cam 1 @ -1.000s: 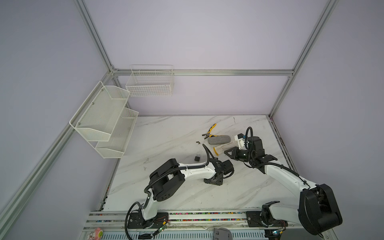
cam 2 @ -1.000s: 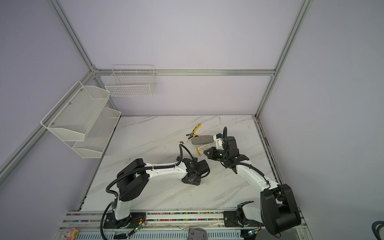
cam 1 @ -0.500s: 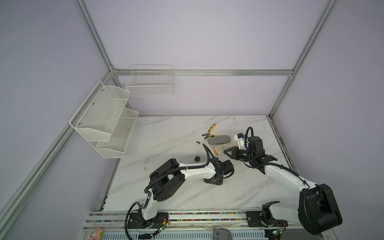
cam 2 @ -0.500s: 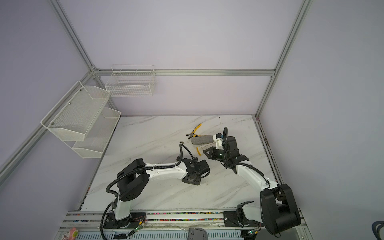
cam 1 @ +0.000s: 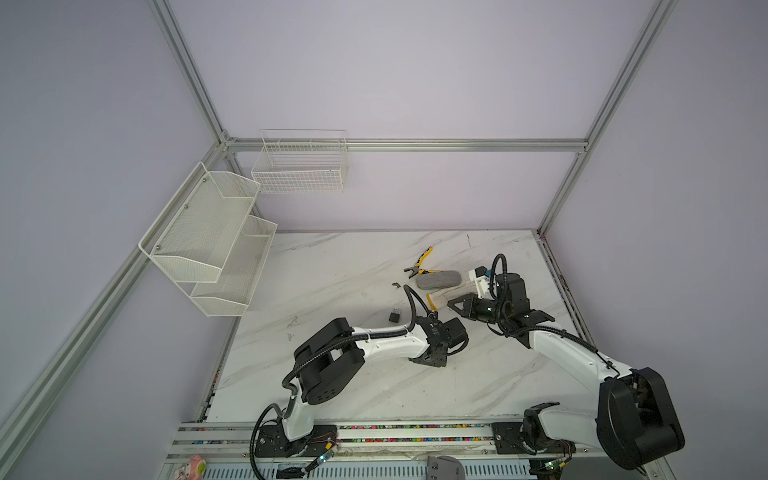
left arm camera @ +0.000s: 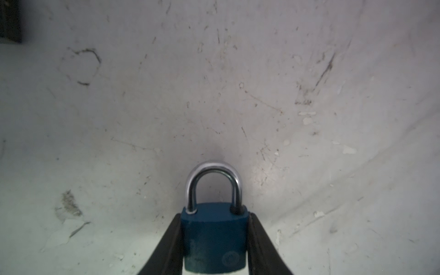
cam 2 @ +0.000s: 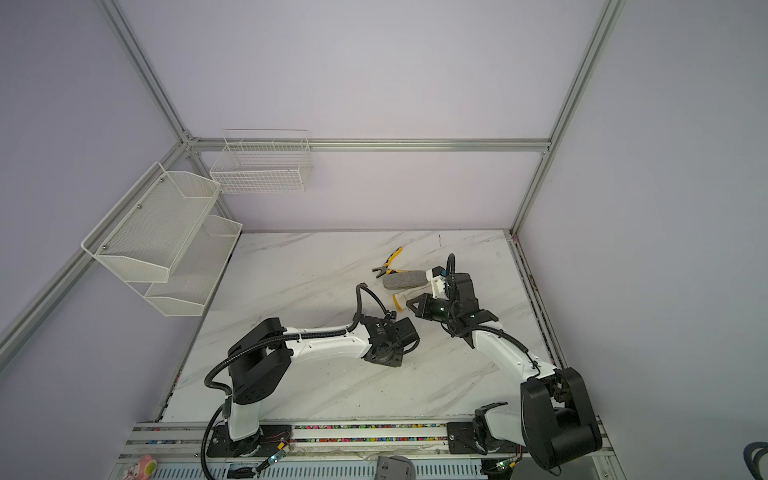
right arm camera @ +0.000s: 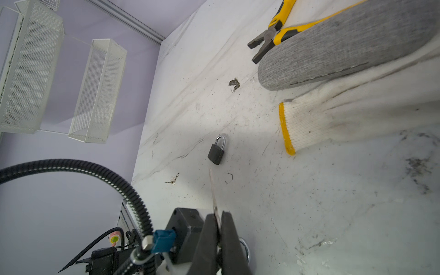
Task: Unlock with the key
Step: 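Lift the blue padlock with the left gripper toward the key in the right gripper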
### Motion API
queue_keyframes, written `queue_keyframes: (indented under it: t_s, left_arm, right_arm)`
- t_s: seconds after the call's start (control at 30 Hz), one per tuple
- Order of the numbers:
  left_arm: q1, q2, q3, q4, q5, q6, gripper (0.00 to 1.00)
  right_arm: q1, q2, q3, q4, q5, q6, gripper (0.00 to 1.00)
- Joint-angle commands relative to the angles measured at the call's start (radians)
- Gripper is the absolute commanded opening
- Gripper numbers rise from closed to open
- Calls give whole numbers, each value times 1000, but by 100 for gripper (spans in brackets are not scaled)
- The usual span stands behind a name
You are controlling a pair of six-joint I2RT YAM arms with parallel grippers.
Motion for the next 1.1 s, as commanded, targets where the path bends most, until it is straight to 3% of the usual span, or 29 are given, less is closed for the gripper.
queue_keyframes:
  t_s: [0.0, 0.33, 0.53, 0.7, 0.9, 1.07]
  left_arm:
    - [2, -148, -53, 27, -75, -29, 15]
    - [32, -409, -191, 51, -212, -145, 1]
    - [112, -559, -255, 117, -202, -189, 0]
    - [162, -675, -325, 217, -256, -230, 0]
    - [221, -720, -326, 261, -257, -269, 0]
    - [245, -706, -305, 284, -213, -276, 0]
  right_arm:
    - [-5, -39, 34, -47, 47, -21, 0]
    - [14, -65, 113, -157, 182, -47, 0]
    - [135, -46, 145, -202, 328, -63, 0]
    - [270, -46, 135, -169, 416, 7, 0]
    - [447, -52, 58, -34, 494, 151, 0]
    - [558, -25, -32, 241, 465, 303, 0]
